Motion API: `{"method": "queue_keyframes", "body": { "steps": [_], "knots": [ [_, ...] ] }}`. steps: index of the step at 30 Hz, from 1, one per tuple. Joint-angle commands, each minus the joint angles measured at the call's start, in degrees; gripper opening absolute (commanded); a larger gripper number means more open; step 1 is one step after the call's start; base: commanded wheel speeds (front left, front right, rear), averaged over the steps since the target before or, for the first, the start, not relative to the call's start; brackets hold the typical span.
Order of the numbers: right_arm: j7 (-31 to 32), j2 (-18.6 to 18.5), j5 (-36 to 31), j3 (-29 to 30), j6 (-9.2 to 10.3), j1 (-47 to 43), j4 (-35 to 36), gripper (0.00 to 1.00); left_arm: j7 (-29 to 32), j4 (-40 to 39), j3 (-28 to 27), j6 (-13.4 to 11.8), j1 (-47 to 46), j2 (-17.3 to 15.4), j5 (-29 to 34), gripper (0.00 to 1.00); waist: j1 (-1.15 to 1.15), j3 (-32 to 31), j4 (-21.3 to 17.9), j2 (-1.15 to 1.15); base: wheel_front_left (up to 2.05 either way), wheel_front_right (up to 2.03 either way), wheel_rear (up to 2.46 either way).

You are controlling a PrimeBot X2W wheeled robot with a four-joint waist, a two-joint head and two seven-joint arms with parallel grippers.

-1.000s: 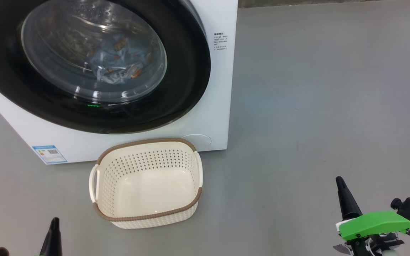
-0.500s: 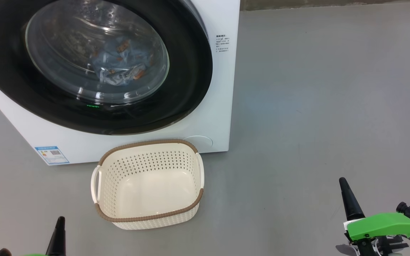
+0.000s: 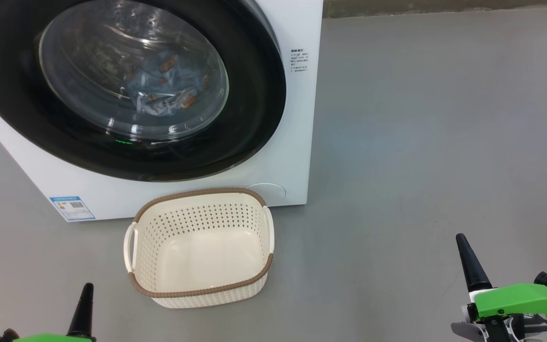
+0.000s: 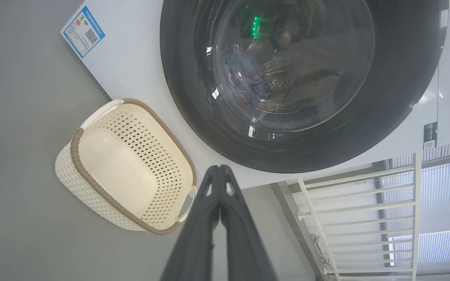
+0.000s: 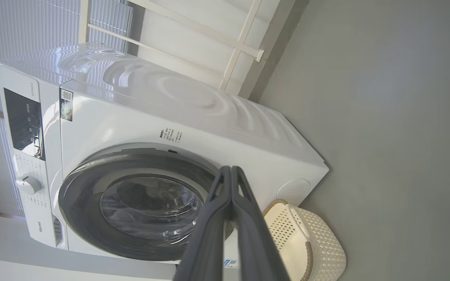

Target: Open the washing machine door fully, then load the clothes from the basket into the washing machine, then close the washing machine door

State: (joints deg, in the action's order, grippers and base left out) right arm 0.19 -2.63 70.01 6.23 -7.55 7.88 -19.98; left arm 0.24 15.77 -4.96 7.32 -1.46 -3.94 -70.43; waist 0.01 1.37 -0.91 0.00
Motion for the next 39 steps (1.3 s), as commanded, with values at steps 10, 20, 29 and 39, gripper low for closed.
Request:
{"method": "queue_keyframes", "body": {
  "steps": [10, 20, 29, 39],
  "knots": [
    [2.08, -0.25, 7.15, -0.47, 0.05, -0.5, 3.02, 0.0, 2.07, -1.57, -1.4, 0.15, -3.18, -0.2, -6.86, 0.0, 0.0, -0.35, 0.27, 0.0, 0.0, 0.0, 0.0],
    [3.77, -0.25, 13.14, -0.16, 0.06, -0.98, 4.19, 0.0, 3.75, -1.64, -1.47, 0.15, -3.8, 0.3, -12.79, 0.0, 0.0, -0.69, 0.52, 0.0, 0.0, 0.0, 0.0],
    [5.29, -0.25, 18.51, 0.12, 0.06, -1.4, 5.25, 0.0, 5.25, -1.7, -1.54, 0.16, -4.35, 0.76, -18.12, 0.0, 0.0, -0.99, 0.76, 0.0, 0.0, 0.0, 0.0],
    [6.31, -0.25, 22.14, 0.3, 0.06, -1.7, 5.96, 0.0, 6.27, -1.74, -1.58, 0.17, -4.73, 1.06, -21.72, 0.0, 0.0, -1.2, 0.91, 0.0, 0.0, 0.0, 0.0]
  ]
}}
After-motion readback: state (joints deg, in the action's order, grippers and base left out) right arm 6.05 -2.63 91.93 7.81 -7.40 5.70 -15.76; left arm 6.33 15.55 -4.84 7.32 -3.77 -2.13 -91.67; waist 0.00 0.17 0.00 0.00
